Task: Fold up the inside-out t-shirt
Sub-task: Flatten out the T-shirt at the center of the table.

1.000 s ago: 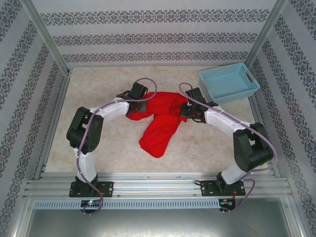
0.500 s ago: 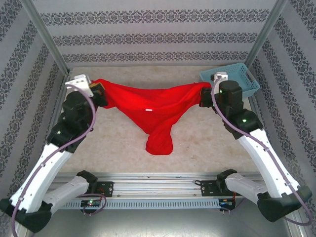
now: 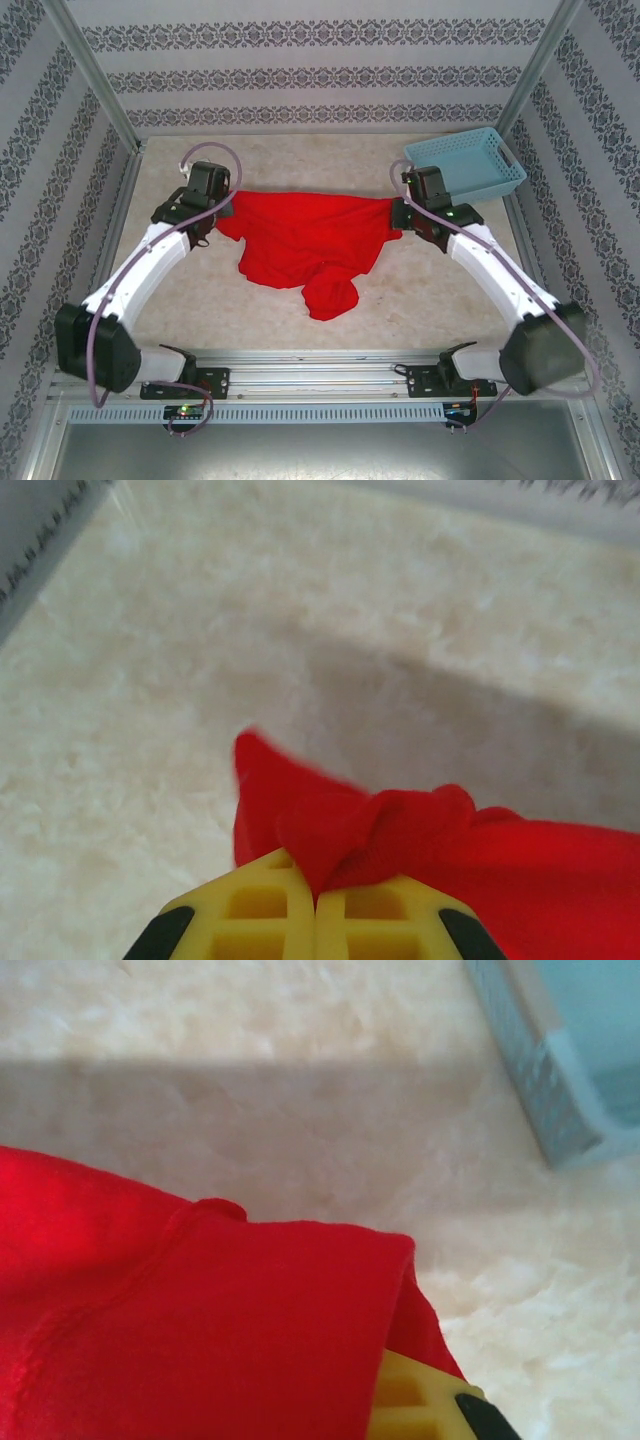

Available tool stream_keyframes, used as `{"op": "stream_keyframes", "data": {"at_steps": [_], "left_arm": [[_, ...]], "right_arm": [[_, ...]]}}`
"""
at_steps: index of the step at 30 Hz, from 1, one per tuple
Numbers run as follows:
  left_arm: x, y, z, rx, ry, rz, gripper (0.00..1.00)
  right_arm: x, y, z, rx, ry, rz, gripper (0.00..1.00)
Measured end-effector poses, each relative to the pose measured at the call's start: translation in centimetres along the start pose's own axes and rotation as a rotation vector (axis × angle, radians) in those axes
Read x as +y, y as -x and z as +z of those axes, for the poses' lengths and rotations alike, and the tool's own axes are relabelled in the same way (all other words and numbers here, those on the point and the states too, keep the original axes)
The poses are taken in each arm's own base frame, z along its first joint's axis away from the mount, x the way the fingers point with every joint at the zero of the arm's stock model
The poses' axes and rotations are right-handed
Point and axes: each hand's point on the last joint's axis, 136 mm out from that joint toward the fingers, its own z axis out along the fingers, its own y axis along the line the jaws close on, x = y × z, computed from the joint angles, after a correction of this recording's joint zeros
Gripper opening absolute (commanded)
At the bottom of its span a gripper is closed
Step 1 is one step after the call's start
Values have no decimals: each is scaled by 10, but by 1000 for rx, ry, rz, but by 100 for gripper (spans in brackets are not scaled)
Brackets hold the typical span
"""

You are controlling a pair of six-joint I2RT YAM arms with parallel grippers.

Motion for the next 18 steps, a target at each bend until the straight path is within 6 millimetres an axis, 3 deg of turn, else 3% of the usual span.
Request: {"op": "stream_keyframes", "data": {"at_steps": [4,6,13,18], "left_arm": [[-11,-27,31,133,-5,33,0],[-12,-38,39,181,-5,42,0],[-6,-40,45,205,-5,16,0],[-5,-43,49,220,-4,10,0]], "right_arm": [[-11,-27,35,127,-66,16,49],[-15,-33,39,152,-87,9,55],[-12,-32,36,127,-64,10,58],[-12,-45,58,185,-73,8,53]]}}
